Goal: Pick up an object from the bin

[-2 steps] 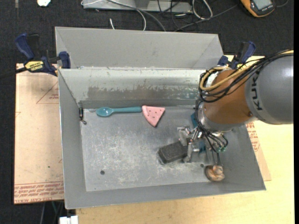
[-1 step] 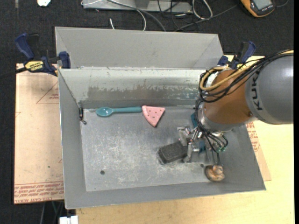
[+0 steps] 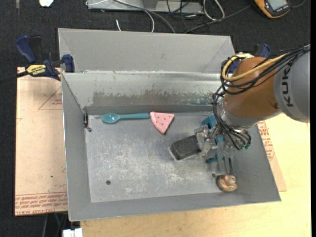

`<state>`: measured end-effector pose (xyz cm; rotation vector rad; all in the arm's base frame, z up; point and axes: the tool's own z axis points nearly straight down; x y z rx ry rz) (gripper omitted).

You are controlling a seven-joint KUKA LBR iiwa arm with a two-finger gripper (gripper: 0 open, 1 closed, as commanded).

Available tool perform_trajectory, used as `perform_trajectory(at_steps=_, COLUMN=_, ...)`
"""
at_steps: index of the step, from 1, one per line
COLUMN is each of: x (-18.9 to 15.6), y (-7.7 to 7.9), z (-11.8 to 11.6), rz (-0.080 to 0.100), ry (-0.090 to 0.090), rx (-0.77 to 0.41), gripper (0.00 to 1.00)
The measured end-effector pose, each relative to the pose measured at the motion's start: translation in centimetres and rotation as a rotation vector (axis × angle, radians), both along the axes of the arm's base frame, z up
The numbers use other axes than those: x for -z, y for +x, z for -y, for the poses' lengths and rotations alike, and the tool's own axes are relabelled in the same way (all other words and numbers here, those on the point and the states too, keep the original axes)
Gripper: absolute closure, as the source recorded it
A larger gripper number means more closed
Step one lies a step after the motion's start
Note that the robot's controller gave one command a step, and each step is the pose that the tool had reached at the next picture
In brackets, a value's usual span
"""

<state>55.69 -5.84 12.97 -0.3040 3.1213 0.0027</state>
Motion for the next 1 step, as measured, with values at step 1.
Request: perform_trajectory(at_steps=1, x=-6.8, y=0.58, z=0.96, rz=0.001, ry=0.0, rx=-0.056, gripper=1.0)
